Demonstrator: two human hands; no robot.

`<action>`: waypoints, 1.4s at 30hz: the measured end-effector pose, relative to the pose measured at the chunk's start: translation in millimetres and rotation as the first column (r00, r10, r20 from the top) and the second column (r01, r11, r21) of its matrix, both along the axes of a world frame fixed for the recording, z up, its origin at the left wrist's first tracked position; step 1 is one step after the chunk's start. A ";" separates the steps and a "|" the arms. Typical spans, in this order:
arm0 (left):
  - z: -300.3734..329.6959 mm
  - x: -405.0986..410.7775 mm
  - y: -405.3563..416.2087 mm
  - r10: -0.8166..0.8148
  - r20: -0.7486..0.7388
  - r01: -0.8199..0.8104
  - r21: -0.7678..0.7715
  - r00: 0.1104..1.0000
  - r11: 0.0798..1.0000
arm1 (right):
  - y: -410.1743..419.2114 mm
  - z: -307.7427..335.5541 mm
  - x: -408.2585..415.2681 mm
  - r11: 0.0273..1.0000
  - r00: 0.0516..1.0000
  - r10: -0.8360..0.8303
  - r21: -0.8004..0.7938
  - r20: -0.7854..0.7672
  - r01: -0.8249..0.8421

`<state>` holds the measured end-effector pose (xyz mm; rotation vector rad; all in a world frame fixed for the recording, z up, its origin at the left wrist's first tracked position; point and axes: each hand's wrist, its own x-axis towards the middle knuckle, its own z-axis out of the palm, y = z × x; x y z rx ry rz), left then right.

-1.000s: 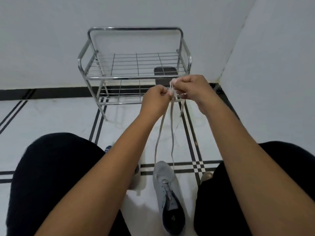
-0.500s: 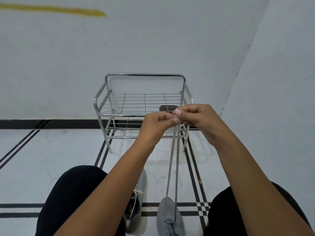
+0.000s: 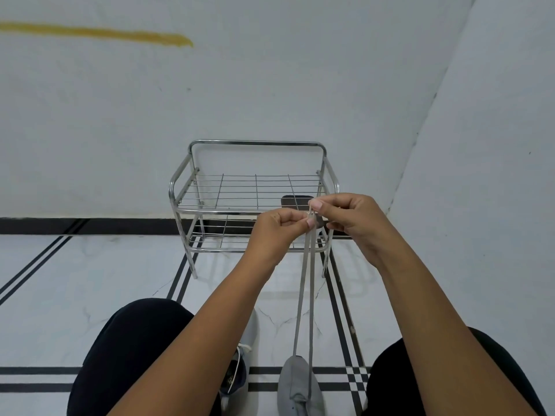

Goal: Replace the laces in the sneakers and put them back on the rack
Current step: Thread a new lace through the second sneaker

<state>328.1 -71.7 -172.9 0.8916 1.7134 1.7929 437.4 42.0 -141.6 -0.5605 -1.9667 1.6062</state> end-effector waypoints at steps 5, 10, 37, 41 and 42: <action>0.0 -0.7 -0.4 -0.006 0.010 0.006 0.000 1.000 1.000 | 3.0 -1.0 -2.0 0.999 1.000 -0.032 0.025 0.001 0.032; 0.1 1.0 -1.5 -0.011 0.013 0.011 0.004 1.000 1.000 | 1.5 -3.3 -3.9 0.997 0.999 -0.046 0.053 -0.022 0.047; -54.2 -6.9 11.7 0.125 -0.129 -0.138 -0.102 0.984 0.985 | 1.5 -74.0 2.3 0.999 0.888 0.045 0.000 0.458 -0.051; -86.0 -7.8 13.8 0.113 -0.155 -0.147 -0.230 0.982 0.962 | -12.5 -116.1 -5.1 0.996 0.891 0.018 -0.086 0.454 0.024; -91.4 -9.1 13.9 0.120 -0.166 -0.161 -0.260 0.979 0.952 | -12.5 -124.3 -5.6 0.992 0.892 0.005 -0.112 0.451 0.052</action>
